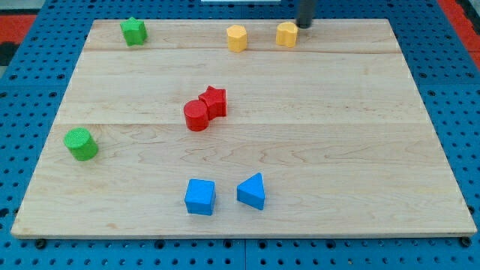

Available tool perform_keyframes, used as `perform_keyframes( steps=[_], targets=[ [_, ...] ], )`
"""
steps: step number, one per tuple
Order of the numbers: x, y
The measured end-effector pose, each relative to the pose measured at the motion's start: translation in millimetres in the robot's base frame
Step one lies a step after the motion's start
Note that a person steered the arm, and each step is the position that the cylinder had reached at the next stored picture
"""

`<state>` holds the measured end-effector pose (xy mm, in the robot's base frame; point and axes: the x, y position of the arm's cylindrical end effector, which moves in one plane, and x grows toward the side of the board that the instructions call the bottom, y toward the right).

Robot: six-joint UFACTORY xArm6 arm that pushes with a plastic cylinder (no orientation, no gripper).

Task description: Push the yellow blocks downwards of the board

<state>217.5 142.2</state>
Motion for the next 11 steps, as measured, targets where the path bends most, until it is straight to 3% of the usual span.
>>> perform_keyframes(
  steps=[1,2,3,4,6,8,9,11],
  targets=[
    [32,-27],
    [15,-40],
    [-6,-9],
    [-14,-52],
    [56,-87],
    [1,-122],
    [0,-190],
    [25,-175]
  ],
)
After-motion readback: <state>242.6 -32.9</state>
